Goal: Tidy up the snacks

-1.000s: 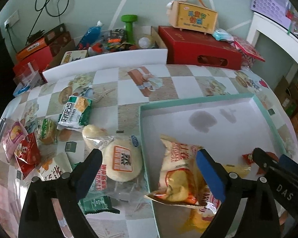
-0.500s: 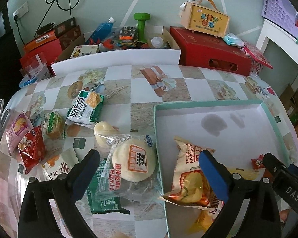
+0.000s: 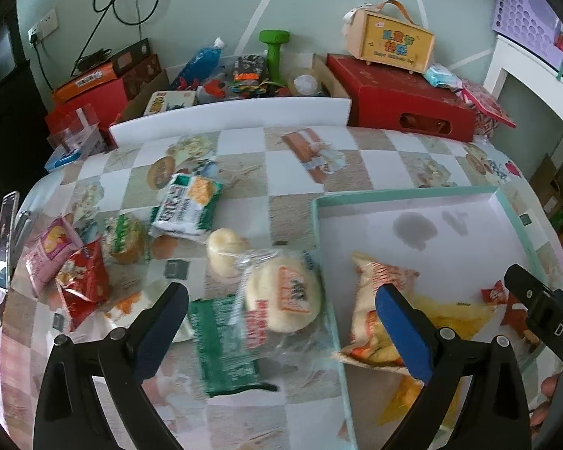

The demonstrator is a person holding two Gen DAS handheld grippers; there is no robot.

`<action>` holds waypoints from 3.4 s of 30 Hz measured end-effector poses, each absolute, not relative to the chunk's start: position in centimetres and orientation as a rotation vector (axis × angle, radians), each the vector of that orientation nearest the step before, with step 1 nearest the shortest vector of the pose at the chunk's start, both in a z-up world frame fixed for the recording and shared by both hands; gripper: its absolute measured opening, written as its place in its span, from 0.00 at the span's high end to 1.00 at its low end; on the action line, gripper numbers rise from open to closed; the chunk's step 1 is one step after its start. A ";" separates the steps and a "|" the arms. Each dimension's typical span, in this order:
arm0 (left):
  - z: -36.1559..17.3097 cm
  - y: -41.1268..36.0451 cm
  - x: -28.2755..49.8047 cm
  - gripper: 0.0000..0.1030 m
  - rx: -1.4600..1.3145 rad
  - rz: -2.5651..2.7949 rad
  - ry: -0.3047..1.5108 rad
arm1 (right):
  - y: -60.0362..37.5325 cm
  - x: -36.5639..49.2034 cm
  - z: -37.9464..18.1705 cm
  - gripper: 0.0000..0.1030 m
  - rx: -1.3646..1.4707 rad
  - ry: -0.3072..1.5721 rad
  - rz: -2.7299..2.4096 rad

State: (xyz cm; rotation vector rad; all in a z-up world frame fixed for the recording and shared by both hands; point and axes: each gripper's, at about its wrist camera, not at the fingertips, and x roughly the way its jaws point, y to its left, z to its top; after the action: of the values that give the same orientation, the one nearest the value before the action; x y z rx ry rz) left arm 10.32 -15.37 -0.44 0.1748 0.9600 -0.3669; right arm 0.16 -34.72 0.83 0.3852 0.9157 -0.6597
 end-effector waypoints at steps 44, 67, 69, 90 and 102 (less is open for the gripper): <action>-4.2 3.1 12.9 0.03 -0.079 0.013 1.100 | -13.7 7.5 -2.2 0.00 0.110 1.056 -0.143; -4.8 3.4 13.2 0.03 -0.071 0.024 1.119 | -12.5 7.8 -3.8 0.25 0.113 1.095 -0.056; -4.9 3.4 13.2 0.03 -0.071 0.024 1.119 | -12.2 7.8 -3.7 0.26 0.116 1.093 -0.030; -5.5 2.0 13.7 0.03 -0.085 -0.027 1.137 | -14.1 9.5 -6.2 0.38 0.147 1.061 -0.115; -5.5 -0.8 14.4 0.03 -0.084 -0.092 1.140 | -14.2 9.4 -6.3 0.43 0.116 1.057 -0.123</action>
State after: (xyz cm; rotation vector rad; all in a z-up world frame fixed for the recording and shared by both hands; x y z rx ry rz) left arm 14.44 -0.75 -5.50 -0.0838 1.1400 -0.0917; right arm 9.36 -14.24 -6.27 0.1156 1.0569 -0.1231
